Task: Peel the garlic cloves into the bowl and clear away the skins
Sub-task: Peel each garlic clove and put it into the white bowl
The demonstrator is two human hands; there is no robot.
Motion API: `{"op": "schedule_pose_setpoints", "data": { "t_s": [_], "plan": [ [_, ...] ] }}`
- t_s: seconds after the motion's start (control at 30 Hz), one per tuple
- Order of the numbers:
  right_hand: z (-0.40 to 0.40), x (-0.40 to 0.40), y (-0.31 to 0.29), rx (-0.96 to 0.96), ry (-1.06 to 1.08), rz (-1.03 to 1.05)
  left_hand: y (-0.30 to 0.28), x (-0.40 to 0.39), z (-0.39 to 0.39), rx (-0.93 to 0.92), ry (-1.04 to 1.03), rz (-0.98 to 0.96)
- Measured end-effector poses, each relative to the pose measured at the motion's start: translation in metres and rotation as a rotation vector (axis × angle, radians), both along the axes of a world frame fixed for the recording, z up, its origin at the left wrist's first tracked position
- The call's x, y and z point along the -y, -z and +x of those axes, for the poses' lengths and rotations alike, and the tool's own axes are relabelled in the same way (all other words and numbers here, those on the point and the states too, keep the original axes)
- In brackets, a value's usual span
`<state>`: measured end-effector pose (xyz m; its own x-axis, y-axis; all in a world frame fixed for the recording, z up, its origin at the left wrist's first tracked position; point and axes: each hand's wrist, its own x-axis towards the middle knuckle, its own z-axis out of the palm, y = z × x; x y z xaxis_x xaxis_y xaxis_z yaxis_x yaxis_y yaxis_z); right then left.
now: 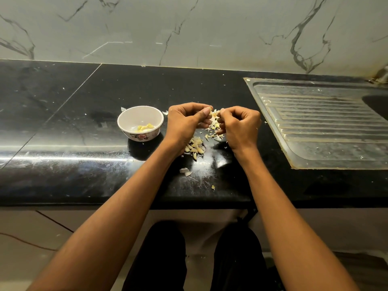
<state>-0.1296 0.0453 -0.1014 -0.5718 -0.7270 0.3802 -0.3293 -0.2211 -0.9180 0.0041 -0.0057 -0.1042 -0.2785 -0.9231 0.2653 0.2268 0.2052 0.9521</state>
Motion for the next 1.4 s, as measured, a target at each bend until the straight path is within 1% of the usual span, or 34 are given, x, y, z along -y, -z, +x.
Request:
{"op": "schedule_pose_setpoints", "data": {
  "t_s": [0.2, 0.33, 0.5, 0.67, 0.87, 1.07, 1.4],
  "plan": [
    [0.0009, -0.0012, 0.0008, -0.239, 0.105, 0.061, -0.0017, -0.0008, -0.0001, -0.038, -0.031, 0.034],
    [-0.0005, -0.0032, 0.0016, -0.351, 0.098, 0.15, -0.0024, -0.0007, 0.0005, -0.026, -0.05, 0.059],
    [-0.0024, -0.0027, 0.0036, -0.349, -0.001, 0.138, -0.0021, -0.0005, 0.003, -0.013, -0.049, 0.098],
    [0.0011, -0.0019, 0.0032, -0.296, 0.012, 0.018, -0.0014, 0.0, 0.0023, -0.01, -0.054, 0.12],
    [0.0047, -0.0027, 0.0029, -0.356, -0.057, -0.049, 0.0026, 0.0036, 0.0003, 0.011, -0.08, 0.082],
    [0.0048, -0.0031, 0.0038, -0.389, -0.014, -0.049, 0.0041, 0.0036, -0.0013, 0.032, -0.05, 0.048],
    [0.0033, -0.0043, 0.0026, -0.397, 0.017, -0.065, 0.0026, 0.0025, -0.0014, 0.052, 0.003, 0.05]
  ]
}}
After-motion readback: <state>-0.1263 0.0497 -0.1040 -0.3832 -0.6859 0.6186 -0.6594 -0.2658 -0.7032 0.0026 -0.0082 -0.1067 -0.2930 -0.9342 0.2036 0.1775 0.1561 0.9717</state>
